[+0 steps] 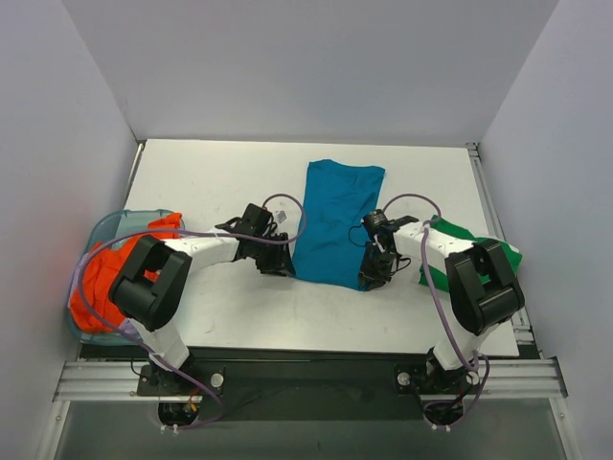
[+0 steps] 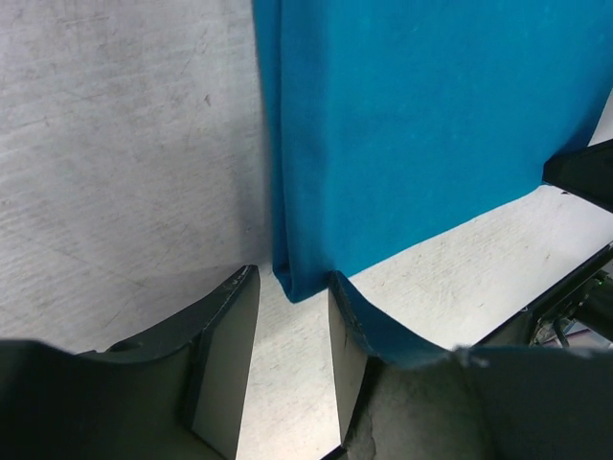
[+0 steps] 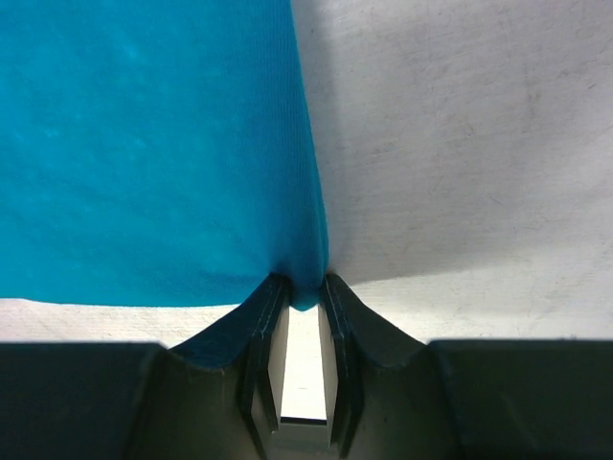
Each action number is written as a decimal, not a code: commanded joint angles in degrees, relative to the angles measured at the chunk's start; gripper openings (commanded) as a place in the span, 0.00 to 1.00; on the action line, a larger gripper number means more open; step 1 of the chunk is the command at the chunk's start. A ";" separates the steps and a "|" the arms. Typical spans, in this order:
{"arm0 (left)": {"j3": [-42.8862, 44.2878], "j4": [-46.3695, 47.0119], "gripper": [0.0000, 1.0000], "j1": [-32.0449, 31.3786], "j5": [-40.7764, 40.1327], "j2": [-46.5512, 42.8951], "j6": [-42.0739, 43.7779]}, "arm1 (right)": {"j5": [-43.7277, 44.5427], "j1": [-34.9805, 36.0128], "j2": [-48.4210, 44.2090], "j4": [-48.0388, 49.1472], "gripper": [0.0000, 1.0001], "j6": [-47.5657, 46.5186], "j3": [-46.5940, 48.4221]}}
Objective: Fold and stack the t-shirts
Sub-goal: Grab one side of the 2/3 rectangular tshirt with both arms
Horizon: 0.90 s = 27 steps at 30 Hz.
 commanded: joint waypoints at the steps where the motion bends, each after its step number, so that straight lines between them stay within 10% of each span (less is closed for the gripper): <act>1: 2.56 1.63 0.44 -0.52 0.43 1.26 0.81 | 1.65 0.08 1.18 -2.63 0.19 0.32 -0.45; 6: 2.13 1.98 0.36 -0.61 1.57 2.14 0.55 | 1.74 0.08 1.53 -2.89 0.14 0.67 -0.19; 11: 0.46 2.33 0.00 -0.79 2.98 2.23 0.02 | 1.82 0.08 1.88 -3.60 0.02 0.94 0.16; 27: 0.81 -3.21 0.00 -0.96 -3.44 -3.92 2.04 | 4.29 0.25 -3.39 -8.26 0.00 0.94 -0.19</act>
